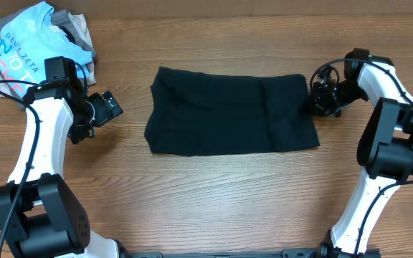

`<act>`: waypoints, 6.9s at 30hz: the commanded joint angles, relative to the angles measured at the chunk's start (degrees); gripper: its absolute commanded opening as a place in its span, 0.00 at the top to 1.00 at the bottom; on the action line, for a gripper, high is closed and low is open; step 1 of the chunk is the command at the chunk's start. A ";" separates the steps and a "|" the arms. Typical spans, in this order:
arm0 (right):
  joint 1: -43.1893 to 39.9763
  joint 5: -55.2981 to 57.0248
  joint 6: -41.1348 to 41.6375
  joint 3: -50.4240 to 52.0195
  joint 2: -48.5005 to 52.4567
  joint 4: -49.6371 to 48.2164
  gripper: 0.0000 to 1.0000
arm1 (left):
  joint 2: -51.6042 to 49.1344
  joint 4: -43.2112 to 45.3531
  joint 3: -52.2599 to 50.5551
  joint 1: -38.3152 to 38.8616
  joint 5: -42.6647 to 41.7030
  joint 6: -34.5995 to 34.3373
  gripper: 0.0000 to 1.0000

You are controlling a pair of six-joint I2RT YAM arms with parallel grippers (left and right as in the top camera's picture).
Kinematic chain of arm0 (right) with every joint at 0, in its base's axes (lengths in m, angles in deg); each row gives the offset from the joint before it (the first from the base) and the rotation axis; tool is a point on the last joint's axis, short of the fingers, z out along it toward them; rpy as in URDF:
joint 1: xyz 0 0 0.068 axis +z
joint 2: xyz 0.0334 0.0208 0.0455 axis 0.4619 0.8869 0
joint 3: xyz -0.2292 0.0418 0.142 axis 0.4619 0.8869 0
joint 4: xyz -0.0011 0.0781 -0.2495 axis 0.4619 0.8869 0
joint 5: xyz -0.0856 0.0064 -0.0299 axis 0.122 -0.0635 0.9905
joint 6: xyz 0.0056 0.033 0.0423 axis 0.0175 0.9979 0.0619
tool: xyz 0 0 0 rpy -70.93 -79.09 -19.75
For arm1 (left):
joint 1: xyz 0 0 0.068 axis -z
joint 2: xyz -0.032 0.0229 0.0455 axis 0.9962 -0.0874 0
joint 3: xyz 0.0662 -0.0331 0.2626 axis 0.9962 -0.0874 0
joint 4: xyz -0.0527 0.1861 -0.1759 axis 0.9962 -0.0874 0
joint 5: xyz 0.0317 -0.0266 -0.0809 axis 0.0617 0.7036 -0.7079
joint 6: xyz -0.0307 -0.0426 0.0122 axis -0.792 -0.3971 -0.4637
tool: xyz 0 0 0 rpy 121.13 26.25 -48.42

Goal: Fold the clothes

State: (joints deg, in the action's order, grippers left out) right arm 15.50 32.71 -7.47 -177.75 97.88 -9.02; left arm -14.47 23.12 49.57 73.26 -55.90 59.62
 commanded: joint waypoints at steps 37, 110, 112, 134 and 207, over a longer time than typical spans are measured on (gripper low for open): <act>28.17 21.64 21.53 -2.56 -11.04 -2.19 0.96 | 0.70 0.87 0.52 -0.15 -0.59 1.49 0.00; 26.62 -5.35 25.29 -2.38 5.86 -29.35 0.96 | 0.70 0.76 0.52 -0.15 -0.57 1.51 0.00; 27.19 -5.11 25.24 -2.38 6.01 -29.94 0.96 | 0.70 0.76 0.52 -0.15 -0.59 1.51 0.00; 19.50 -17.94 20.70 -6.27 -6.97 -24.68 0.91 | 0.70 0.70 0.52 -0.15 -0.59 1.51 0.00; 26.34 -20.79 37.73 25.55 -2.36 -82.38 0.64 | -1.29 0.85 0.42 0.24 -0.61 1.46 0.00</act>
State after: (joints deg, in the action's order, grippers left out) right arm 40.98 11.09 27.90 -152.17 93.66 -90.41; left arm -14.93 23.95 49.57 73.26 -56.10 59.62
